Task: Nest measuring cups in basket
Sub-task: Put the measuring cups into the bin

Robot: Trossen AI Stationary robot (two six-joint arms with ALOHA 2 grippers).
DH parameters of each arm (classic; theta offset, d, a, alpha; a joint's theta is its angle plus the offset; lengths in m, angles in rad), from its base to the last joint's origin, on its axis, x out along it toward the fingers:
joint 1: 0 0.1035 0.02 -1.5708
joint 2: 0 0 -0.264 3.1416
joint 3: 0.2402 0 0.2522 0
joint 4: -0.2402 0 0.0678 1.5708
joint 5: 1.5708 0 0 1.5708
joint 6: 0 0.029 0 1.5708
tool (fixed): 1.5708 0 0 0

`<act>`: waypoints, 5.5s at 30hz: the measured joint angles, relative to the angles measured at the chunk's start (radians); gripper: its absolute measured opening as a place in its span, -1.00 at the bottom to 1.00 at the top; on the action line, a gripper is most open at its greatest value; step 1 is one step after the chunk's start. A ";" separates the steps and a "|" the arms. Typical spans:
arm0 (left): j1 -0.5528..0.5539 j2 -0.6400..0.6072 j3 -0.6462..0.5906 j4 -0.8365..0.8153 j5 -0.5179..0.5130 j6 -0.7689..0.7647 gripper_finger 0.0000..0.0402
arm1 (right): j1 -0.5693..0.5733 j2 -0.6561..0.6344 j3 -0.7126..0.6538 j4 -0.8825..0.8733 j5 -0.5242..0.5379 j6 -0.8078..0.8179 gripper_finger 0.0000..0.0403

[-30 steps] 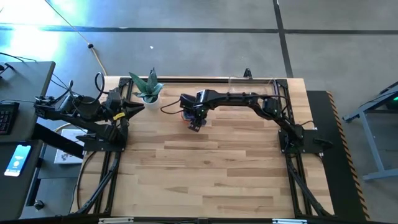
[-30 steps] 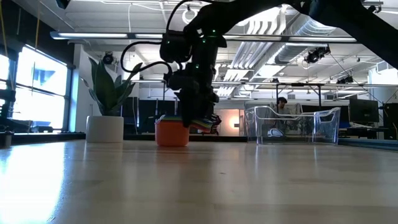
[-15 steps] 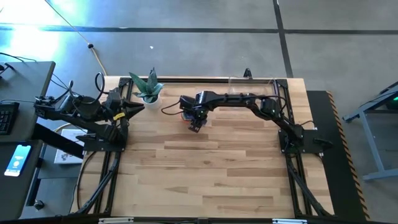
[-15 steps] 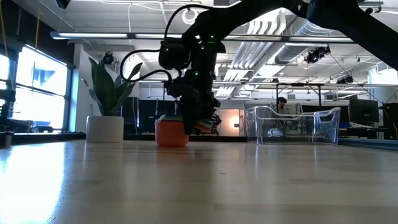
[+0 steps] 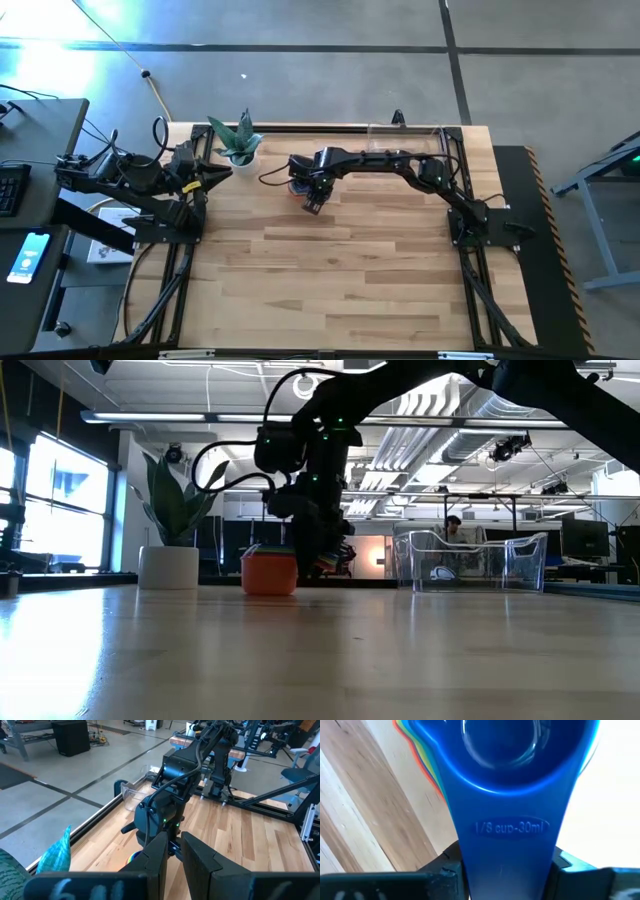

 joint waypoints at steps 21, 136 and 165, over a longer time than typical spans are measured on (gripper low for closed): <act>0.000 0.000 0.000 -0.001 0.000 0.000 -0.77 | 0.000 0.000 0.000 -0.021 0.009 0.017 -0.37; 0.000 0.000 0.000 -0.001 -0.001 0.000 -0.77 | -0.071 -0.017 0.002 -0.035 -0.044 -0.009 -0.36; 0.000 0.000 0.000 -0.001 -0.001 0.034 -0.77 | -0.150 -0.075 0.002 -0.086 -0.029 -0.094 -0.37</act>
